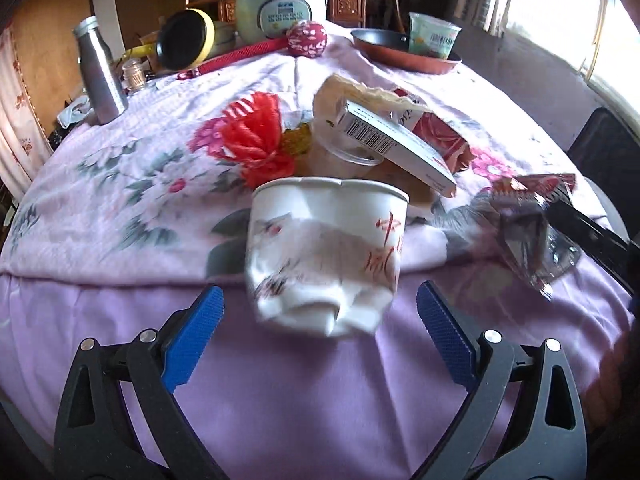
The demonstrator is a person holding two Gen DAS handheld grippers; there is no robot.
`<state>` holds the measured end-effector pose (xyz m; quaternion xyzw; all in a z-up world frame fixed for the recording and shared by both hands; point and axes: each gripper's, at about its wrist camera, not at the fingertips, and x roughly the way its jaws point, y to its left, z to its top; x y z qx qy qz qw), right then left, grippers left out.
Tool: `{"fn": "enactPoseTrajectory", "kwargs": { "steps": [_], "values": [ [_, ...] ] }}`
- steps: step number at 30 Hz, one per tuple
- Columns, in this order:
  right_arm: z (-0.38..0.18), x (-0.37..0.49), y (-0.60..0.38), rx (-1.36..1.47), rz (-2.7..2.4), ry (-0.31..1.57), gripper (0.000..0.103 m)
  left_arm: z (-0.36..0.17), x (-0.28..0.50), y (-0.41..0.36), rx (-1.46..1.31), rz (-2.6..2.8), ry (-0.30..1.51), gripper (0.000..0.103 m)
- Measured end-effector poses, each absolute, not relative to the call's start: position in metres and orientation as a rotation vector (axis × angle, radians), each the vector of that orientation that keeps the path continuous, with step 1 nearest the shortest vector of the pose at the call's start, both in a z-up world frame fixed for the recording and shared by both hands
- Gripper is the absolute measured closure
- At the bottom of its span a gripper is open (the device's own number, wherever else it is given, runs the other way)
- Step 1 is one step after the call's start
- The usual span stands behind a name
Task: Collect trash
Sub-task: 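Grasp the red snack bag with the right tool while the left grasps the paper cup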
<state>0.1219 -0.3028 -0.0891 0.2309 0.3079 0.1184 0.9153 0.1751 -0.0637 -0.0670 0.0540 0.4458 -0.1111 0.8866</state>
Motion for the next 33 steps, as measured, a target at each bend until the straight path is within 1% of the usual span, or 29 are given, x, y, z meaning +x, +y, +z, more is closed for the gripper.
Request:
{"fn": "enactPoseTrajectory", "kwargs": {
  "steps": [4, 7, 8, 9, 10, 14, 18, 19, 21, 25, 28, 33],
  "values": [
    [-0.092, 0.121, -0.304, 0.487, 0.268, 0.651, 0.08, -0.072, 0.19, -0.07, 0.118, -0.205, 0.952, 0.009],
    [-0.094, 0.125, -0.302, 0.494, 0.277, 0.657, 0.075, -0.071, 0.195, -0.069, 0.095, -0.2, 0.946, 0.009],
    [-0.094, 0.125, -0.303, 0.499, 0.278, 0.66, 0.074, -0.072, 0.197, -0.068, 0.093, -0.195, 0.957, 0.013],
    [-0.095, 0.123, -0.302, 0.507, 0.282, 0.665, 0.071, -0.073, 0.197, -0.068, 0.087, -0.202, 0.96, 0.021],
    [-0.097, 0.124, -0.302, 0.515, 0.286, 0.665, 0.07, -0.071, 0.196, -0.066, 0.074, -0.207, 0.95, 0.021],
    [-0.097, 0.125, -0.299, 0.509, 0.287, 0.673, 0.07, -0.05, 0.175, -0.056, 0.051, -0.188, 0.835, 0.021],
    [-0.097, 0.126, -0.294, 0.484, 0.281, 0.687, 0.068, -0.02, 0.15, -0.042, 0.044, -0.171, 0.729, 0.021],
    [-0.097, 0.126, -0.294, 0.484, 0.281, 0.685, 0.071, -0.016, 0.146, -0.038, 0.042, -0.163, 0.714, 0.021],
    [-0.097, 0.125, -0.291, 0.479, 0.291, 0.671, 0.087, -0.006, 0.136, -0.025, 0.025, -0.139, 0.682, 0.021],
    [-0.088, 0.112, -0.285, 0.449, 0.278, 0.59, 0.088, 0.007, 0.123, 0.007, -0.032, -0.096, 0.659, 0.021],
    [-0.075, 0.106, -0.279, 0.482, 0.342, 0.562, 0.088, 0.014, 0.112, 0.027, -0.057, -0.06, 0.641, 0.021],
    [-0.048, 0.092, -0.259, 0.433, 0.398, 0.51, 0.088, 0.026, 0.092, 0.058, -0.102, -0.012, 0.601, 0.021]
  ]
}}
